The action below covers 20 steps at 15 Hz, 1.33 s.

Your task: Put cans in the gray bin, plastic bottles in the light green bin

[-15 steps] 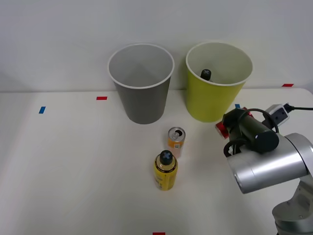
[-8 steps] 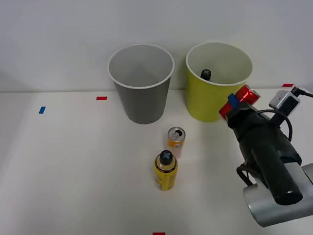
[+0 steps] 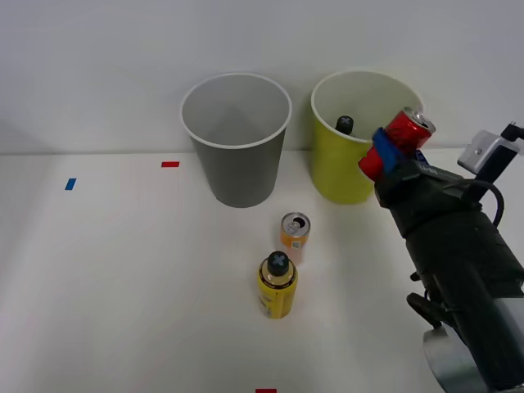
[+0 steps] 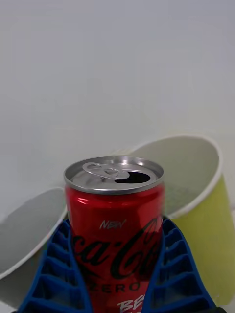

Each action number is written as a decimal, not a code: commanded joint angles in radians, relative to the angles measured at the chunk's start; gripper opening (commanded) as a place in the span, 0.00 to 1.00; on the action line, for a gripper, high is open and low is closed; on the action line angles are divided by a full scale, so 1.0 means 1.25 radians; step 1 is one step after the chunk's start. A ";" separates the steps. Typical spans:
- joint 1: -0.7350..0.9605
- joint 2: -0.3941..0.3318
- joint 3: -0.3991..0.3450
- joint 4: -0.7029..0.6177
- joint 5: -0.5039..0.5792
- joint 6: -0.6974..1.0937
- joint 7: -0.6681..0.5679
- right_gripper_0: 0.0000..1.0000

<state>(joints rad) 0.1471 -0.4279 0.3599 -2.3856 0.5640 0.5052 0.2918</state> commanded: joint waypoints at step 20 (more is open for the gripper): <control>-0.597 0.189 0.110 0.538 -0.022 -0.122 0.051 0.13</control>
<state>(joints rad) -0.5745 -0.1983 0.4905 -1.7476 0.5367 0.3542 0.3521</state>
